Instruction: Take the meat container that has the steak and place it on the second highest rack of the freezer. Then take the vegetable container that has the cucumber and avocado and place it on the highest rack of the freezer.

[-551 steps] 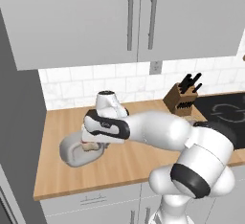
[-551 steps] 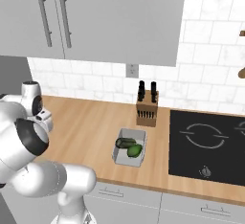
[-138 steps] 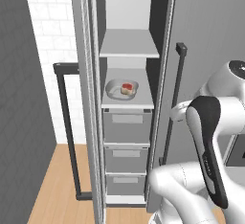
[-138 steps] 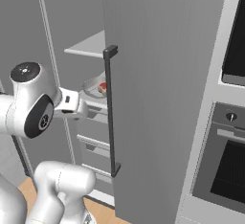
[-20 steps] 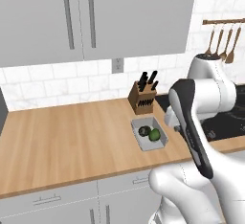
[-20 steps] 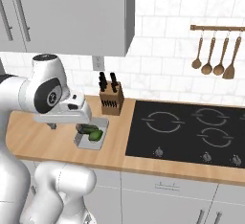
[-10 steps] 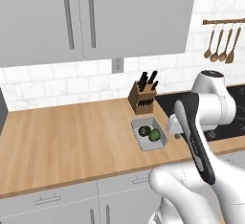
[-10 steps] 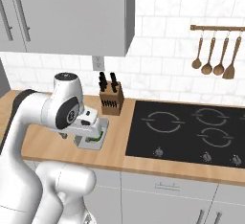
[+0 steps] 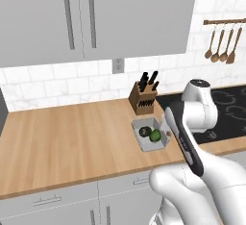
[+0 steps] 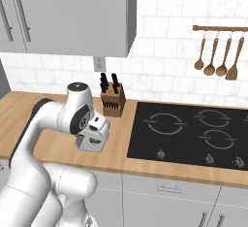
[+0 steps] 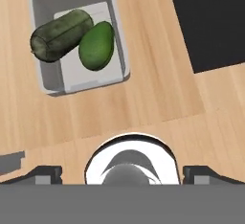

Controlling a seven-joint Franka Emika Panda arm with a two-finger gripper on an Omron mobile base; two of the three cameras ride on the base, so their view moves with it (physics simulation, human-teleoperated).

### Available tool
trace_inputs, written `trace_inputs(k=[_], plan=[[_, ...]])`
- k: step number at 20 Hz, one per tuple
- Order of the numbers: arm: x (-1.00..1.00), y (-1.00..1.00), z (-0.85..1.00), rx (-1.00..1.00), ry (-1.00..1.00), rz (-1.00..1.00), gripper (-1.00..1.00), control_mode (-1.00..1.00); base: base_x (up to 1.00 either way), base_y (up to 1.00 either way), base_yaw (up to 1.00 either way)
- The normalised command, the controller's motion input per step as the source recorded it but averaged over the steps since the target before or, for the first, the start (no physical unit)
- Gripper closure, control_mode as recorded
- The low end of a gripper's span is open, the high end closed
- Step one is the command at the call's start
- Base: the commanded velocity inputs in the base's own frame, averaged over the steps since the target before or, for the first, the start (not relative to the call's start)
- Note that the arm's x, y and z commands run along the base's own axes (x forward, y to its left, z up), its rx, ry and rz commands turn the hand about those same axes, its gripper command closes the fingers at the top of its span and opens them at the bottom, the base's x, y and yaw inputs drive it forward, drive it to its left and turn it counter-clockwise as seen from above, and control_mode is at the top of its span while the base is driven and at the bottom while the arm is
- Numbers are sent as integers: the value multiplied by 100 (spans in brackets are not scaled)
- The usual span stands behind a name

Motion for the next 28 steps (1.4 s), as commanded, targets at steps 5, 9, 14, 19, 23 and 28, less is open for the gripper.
trace_inputs(k=[5, 9, 14, 19, 23, 28], plan=[[47, -10, -38, 1, 0, -8, -100, -100, 0, 0, 0], [47, -7, -24, 0, 0, -2, -100, -100, 0, 0, 0], [14, -18, -35, 0, 3, -2, -100, -100, 0, 0, 0], [8, -18, -48, 0, 6, -3, -100, -100, 0, 0, 0], [18, -1, -19, 0, 1, -2, -100, -100, 0, 0, 0], [15, 0, -6, 0, 2, -3, -100, -100, 0, 0, 0]])
